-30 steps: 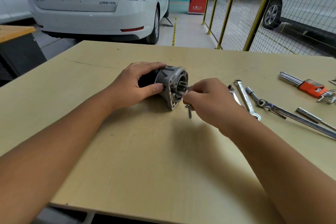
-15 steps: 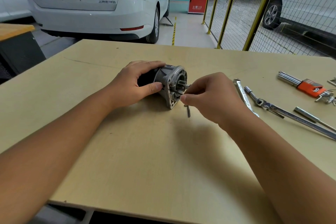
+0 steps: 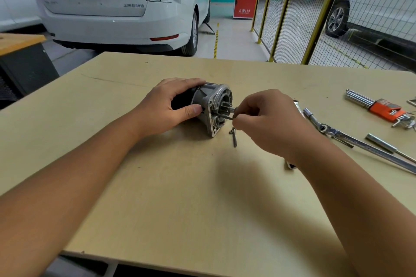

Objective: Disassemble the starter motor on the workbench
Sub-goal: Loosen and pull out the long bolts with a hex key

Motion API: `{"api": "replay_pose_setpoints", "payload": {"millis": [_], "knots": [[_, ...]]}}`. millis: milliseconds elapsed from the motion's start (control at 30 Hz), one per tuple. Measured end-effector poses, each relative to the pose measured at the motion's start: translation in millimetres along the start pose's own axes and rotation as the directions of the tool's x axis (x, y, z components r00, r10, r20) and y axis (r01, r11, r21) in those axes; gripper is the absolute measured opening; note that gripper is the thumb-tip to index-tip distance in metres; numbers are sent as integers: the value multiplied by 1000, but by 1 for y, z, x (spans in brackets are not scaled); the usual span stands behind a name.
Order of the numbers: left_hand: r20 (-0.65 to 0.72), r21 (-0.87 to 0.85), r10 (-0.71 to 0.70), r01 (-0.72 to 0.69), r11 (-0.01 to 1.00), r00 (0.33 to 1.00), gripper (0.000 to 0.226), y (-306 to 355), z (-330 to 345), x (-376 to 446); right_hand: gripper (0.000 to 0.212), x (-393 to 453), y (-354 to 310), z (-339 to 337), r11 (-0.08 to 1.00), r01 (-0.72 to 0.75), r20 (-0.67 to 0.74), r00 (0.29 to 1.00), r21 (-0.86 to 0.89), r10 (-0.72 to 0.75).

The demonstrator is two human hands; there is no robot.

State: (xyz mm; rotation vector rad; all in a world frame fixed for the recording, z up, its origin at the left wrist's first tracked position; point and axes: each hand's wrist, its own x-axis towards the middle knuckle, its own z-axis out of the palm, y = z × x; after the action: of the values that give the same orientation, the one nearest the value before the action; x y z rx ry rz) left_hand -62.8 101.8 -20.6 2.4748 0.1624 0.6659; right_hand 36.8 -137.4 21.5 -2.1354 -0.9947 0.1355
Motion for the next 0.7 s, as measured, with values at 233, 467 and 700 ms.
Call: {"api": "replay_pose_setpoints", "payload": {"millis": [233,467,700], "knots": [[0,2,-6,6,1000,1000,65,1,0,-1,30,0,4,6,973,54,81,996,-224,-37],[-1,11,-8,8,1000,1000,64,4,0,-1,19,-1,4,7,977,-11,-36,999,-213,3],[0,6,-19,19,1000,1000,65,6,-1,-1,24,0,0,7,989,-135,2,991,-58,135]]}}
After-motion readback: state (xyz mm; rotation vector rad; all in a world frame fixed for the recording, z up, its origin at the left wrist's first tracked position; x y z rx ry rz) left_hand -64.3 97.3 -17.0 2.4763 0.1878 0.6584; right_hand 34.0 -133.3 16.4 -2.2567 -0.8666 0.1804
